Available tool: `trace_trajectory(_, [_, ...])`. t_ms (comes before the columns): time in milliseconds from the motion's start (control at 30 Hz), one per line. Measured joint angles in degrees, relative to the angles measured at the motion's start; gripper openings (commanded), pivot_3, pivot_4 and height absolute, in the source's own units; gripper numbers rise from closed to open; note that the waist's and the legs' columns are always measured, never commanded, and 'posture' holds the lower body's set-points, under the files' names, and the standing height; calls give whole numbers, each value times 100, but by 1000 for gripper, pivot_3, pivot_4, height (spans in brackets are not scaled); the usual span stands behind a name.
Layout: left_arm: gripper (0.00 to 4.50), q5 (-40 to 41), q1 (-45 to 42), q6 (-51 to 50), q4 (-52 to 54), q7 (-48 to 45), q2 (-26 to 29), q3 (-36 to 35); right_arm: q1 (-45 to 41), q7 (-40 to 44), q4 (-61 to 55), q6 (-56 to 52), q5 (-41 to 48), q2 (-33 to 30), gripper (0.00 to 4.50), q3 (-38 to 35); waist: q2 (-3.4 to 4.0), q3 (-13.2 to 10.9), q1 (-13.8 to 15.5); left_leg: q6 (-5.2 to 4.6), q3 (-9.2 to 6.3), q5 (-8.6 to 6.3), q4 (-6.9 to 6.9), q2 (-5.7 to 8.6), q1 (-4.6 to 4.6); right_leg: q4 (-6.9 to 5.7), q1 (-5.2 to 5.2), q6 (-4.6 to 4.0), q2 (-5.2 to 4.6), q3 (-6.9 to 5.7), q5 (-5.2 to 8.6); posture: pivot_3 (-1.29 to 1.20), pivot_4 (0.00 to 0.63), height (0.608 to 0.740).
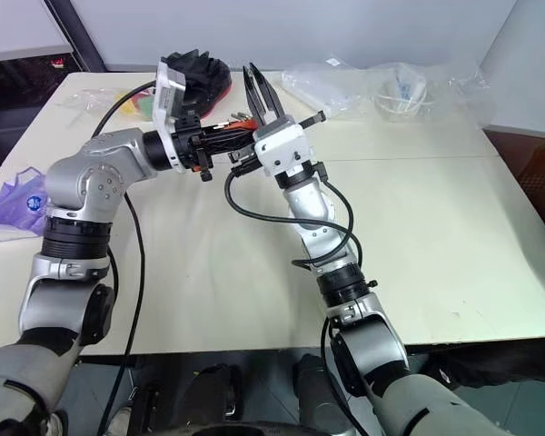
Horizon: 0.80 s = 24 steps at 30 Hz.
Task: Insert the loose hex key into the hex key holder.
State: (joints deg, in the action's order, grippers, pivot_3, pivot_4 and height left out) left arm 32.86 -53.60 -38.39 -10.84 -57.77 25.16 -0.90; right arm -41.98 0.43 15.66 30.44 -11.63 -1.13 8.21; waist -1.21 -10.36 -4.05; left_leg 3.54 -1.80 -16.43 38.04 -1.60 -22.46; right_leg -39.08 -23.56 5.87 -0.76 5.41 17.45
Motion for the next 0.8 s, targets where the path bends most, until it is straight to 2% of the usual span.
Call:
trace_trajectory(367, [0,0,-10,85,-33,48,-13,-67,121,169,-109,-193,179,3,30,-2,0,0,1,0,0,0,0,0,0,0,0,0,0,0,0,0,150,740])
trace_trajectory(467, [0,5,-24,155,-33,46,-25,-69,179,190,-152,-241,178,-9,1004,-3,0,0,5,0,0,0,0,0,0,0,0,0,0,0,0,0,150,740])
trace_trajectory(633, [0,-5,-40,167,-43,50,-27,-73,336,289,-324,-327,300,-64,3487,-72,0,0,6,0,-1,0,0,0,0,0,1,0,1,0,0,0,150,740])
trace_trajectory(800, [0,-6,-32,167,-43,57,-56,-72,741,510,-693,-423,409,-228,3487,-92,0,0,6,-1,-1,0,0,1,-1,1,1,0,1,0,0,0,150,740])
